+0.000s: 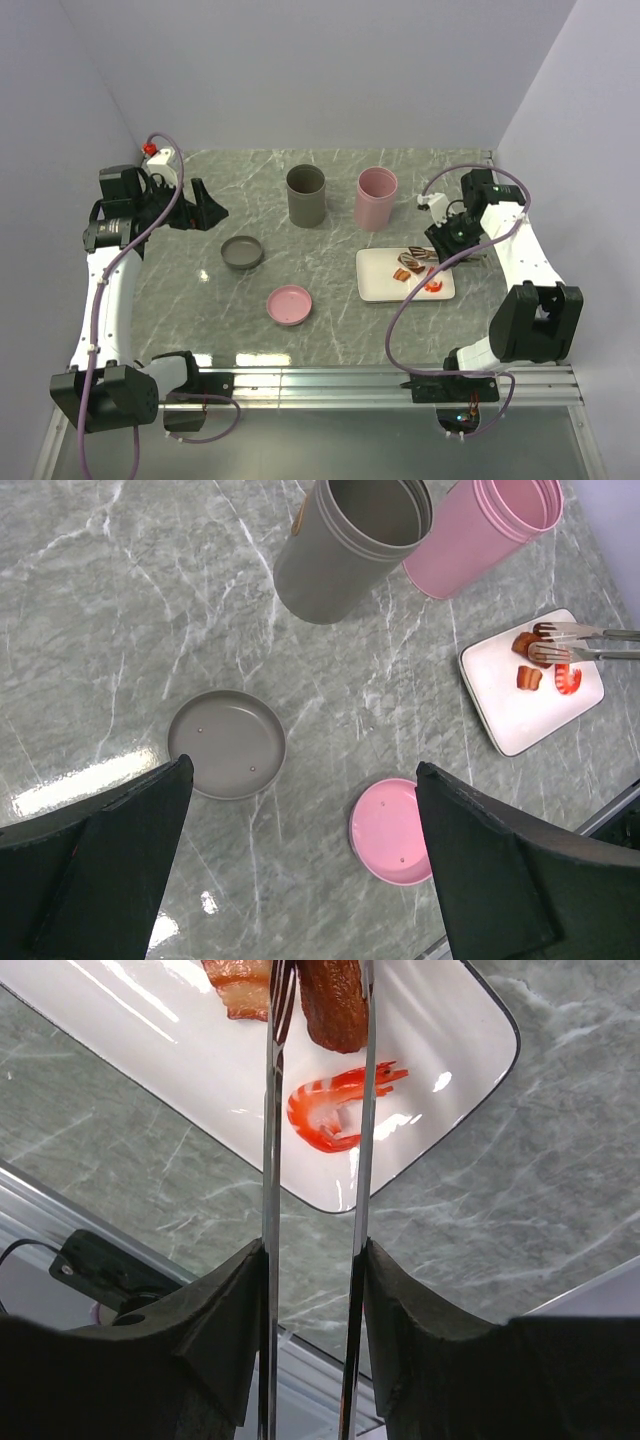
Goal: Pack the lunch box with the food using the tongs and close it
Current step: Pick up the fake food from the plate.
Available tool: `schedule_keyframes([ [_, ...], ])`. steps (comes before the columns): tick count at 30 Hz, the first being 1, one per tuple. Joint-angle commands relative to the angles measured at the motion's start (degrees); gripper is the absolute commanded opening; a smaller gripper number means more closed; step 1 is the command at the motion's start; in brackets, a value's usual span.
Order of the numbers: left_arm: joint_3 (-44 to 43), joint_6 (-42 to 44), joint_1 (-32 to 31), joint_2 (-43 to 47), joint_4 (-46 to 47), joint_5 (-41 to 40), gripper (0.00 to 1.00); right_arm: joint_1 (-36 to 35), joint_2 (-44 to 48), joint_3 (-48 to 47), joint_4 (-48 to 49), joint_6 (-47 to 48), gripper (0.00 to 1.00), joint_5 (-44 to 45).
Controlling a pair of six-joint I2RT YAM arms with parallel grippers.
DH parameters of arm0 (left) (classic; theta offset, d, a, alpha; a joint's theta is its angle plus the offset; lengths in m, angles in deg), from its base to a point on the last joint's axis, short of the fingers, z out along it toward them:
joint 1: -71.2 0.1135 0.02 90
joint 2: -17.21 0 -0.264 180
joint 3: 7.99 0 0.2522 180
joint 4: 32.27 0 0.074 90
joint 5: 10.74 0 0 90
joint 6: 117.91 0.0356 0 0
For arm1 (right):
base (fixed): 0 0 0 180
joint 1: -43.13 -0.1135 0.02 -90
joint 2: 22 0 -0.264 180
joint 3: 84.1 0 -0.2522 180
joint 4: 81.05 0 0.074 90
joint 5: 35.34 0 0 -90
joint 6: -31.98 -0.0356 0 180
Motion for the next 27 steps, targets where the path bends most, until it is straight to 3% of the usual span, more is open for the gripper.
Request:
schedule_keyframes([
  [1,0.4,-0.3,0.0,0.7,2.1,1.4,0.99,-0.5,1.3,-0.2,2.0,-0.4,0.48,1.2],
  [11,0.2,-1.2,0.0,0.4,2.6,1.6,0.99,-2.0,2.8,4.0,1.7,0.5,0.48,1.2],
  [15,0.0,-1.1,0.0,0.4,2.4,1.4,0.99,-2.0,2.2,3.2,1.3,0.3,0.37,0.5],
  [18,-0.2,-1.0,0.0,0.4,2.2,1.4,0.99,-1.9,1.9,1.4,0.0,0.0,0.23,-0.6],
  [24,-0.4,-1.2,0.0,0.4,2.4,1.5,0.99,-2.0,3.4,-2.4,-3.2,-0.1,0.03,-1.6],
  [27,-0.7,-1.2,0.0,0.4,2.3,1.5,0.99,-1.9,4.2,-4.7,-5.4,-0.1,0.0,-2.4],
])
